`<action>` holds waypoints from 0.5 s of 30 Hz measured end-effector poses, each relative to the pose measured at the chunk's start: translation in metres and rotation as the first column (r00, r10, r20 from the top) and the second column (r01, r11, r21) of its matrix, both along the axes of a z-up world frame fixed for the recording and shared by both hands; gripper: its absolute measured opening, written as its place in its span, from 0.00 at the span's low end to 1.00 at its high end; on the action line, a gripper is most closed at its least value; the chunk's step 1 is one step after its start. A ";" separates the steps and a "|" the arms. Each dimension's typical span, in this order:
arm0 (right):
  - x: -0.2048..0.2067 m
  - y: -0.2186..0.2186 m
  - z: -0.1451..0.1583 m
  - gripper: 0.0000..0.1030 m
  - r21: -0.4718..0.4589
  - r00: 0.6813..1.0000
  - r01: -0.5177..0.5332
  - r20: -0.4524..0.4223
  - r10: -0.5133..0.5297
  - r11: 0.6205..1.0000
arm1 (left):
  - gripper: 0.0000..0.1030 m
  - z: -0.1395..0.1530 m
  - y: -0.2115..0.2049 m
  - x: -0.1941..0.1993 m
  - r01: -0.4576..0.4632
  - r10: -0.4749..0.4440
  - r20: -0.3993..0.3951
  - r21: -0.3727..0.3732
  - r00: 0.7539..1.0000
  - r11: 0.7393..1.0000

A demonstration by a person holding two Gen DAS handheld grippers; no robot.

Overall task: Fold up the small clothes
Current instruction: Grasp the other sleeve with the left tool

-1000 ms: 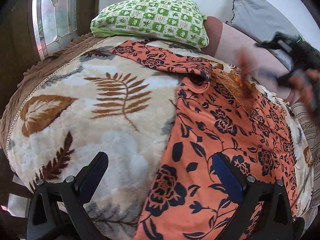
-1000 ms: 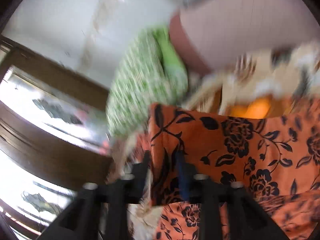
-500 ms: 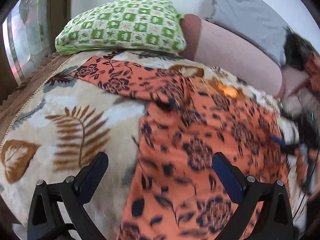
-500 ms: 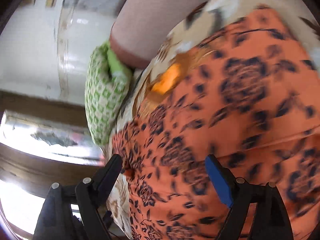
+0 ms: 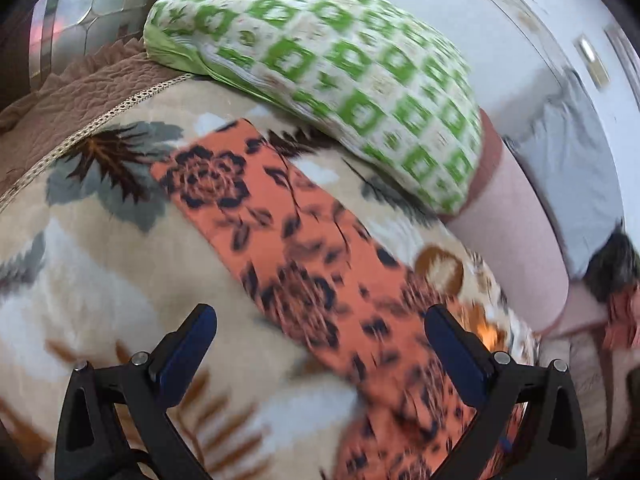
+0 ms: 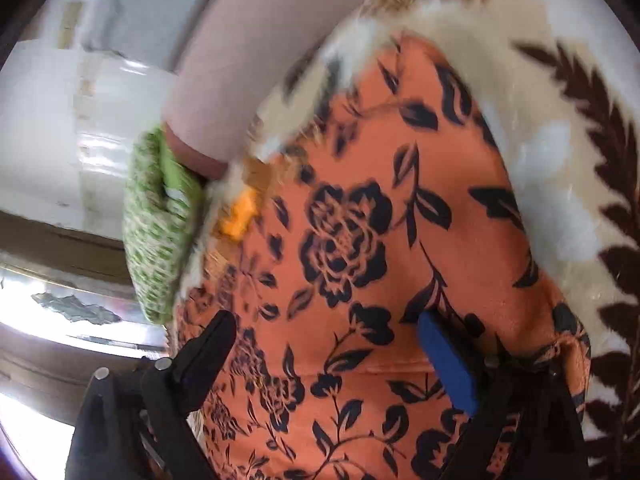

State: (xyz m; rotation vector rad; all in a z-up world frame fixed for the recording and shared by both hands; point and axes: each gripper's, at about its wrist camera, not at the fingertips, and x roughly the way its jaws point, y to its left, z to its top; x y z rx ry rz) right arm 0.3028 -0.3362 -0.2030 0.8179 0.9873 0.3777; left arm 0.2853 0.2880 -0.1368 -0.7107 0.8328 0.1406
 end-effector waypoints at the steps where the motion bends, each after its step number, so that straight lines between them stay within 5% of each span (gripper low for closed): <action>1: 0.000 0.001 0.000 0.91 -0.012 1.000 -0.015 0.002 0.015 1.000 | 1.00 -0.003 0.007 0.006 -0.017 0.017 0.002 -0.001 1.000 1.000; 10: -0.003 0.002 -0.001 0.92 -0.012 1.000 0.011 0.002 -0.010 1.000 | 1.00 -0.054 0.070 0.029 -0.180 0.192 0.029 -0.231 0.981 0.956; 15: -0.003 0.001 -0.001 0.92 -0.012 1.000 0.015 0.007 -0.014 1.000 | 1.00 -0.058 0.070 0.032 -0.174 0.187 0.034 -0.241 0.982 0.955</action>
